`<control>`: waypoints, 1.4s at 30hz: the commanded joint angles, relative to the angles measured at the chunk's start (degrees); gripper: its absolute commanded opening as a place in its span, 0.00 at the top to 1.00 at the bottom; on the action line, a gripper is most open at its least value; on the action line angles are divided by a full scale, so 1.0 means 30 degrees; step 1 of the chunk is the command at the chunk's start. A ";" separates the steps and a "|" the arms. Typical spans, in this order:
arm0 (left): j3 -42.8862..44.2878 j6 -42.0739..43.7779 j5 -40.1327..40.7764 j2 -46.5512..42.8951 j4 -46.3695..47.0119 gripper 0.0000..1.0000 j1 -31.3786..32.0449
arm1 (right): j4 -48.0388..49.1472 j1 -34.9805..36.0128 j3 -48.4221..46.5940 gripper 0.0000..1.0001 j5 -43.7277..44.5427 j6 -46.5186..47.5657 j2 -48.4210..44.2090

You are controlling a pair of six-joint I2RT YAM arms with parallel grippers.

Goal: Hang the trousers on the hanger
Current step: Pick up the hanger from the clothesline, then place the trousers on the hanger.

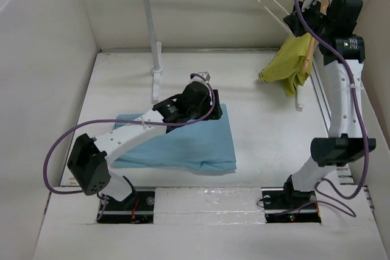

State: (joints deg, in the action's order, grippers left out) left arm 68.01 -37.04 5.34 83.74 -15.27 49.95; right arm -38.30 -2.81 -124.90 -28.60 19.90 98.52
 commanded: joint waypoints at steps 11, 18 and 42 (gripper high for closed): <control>0.7378 -0.2065 -0.6228 0.0148 0.0805 0.33 -0.1622 | 0.4210 0.0350 0.8042 1.00 0.3938 -0.0950 -0.6030; 1.3827 -0.3006 -0.6440 0.3633 0.0637 0.30 -0.1681 | 0.4944 0.1637 1.1422 1.00 0.4931 0.0074 -0.8316; 1.4218 -0.7752 -0.6674 0.8590 0.3536 0.74 -0.1856 | 0.5123 0.7702 1.8048 1.00 0.8208 -0.1537 -1.2478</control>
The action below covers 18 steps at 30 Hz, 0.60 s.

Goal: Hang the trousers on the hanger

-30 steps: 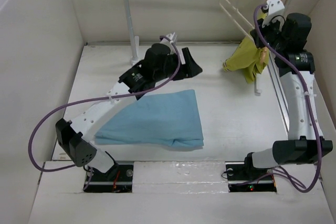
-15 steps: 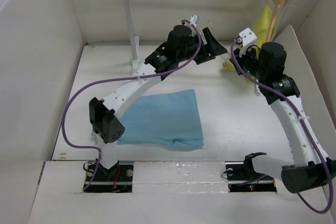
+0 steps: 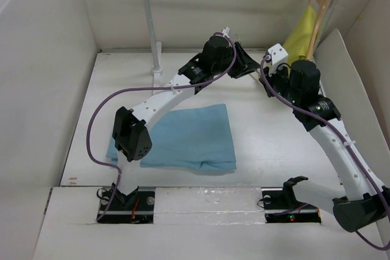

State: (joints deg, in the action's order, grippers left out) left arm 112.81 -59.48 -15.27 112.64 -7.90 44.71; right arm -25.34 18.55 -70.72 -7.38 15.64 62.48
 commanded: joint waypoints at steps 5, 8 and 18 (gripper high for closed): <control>-0.1685 -0.0124 -0.0008 -0.1307 0.1024 0.96 -0.0108 | 0.0099 0.2455 0.1158 1.00 0.3277 0.0032 -0.1108; -0.2501 0.0344 -0.0212 -0.1540 0.0700 1.00 -0.0108 | -0.0428 0.3162 0.2241 0.68 0.3690 -0.0406 -0.1752; -1.4363 -0.0560 -0.1268 -0.7250 0.8046 1.00 0.0068 | -0.5321 0.2197 0.1687 0.25 -0.4152 -0.0964 -0.3248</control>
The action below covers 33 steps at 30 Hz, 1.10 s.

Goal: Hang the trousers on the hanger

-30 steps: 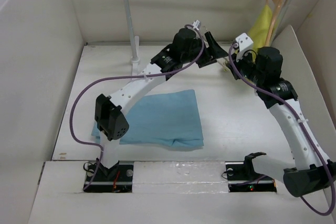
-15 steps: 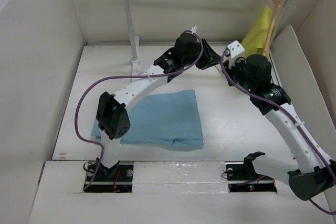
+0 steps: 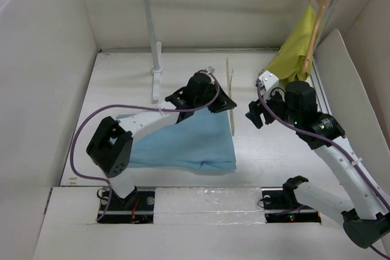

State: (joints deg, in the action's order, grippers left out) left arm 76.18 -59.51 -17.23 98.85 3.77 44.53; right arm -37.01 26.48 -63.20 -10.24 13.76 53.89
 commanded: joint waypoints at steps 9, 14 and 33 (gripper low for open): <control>-0.9774 -0.3160 -0.3042 -0.4823 1.2623 1.00 0.1181 | 0.3191 -0.0477 0.3336 0.61 -0.3263 -0.6486 -0.2170; -1.2438 -0.3631 -0.4069 -0.6315 1.5558 1.00 0.1357 | 0.6147 -0.0651 0.5389 0.25 -0.2944 -0.7603 -0.1412; -1.6136 -0.5680 0.3369 -0.2991 2.2759 1.00 0.7008 | 0.2205 -0.4574 0.3988 0.56 -0.1976 -0.2481 -0.1497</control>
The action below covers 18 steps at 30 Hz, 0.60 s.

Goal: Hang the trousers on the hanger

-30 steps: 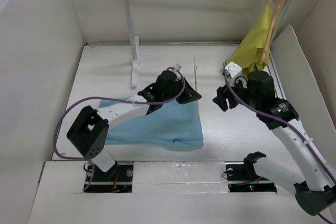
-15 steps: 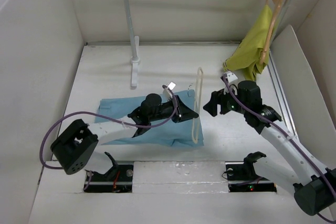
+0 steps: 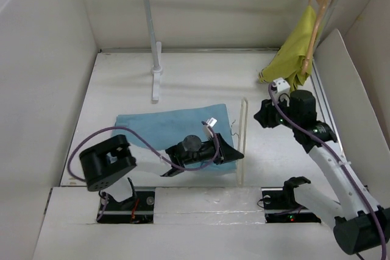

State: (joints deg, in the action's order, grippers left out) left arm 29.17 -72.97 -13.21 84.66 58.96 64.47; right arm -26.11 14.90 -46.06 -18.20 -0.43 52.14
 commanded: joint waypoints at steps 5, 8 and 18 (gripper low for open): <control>-0.0465 -0.2424 0.3641 0.4588 0.7619 1.00 0.0982 | -0.1614 -0.0893 -0.0940 0.71 -0.1106 0.3656 -0.0565; -0.0494 -0.2630 0.5185 0.5061 0.7275 1.00 0.1480 | -0.0557 -0.0893 0.0031 0.94 -0.4213 0.4242 0.0604; -0.1225 -0.2513 0.5840 0.5441 0.6450 1.00 0.1421 | 0.4039 0.0248 0.2288 0.92 -0.6357 0.3748 0.4358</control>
State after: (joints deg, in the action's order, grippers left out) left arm 26.63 -80.09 3.16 101.08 72.05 69.23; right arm -23.90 13.63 -40.32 -32.69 11.27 63.00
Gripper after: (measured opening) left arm 0.054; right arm 0.077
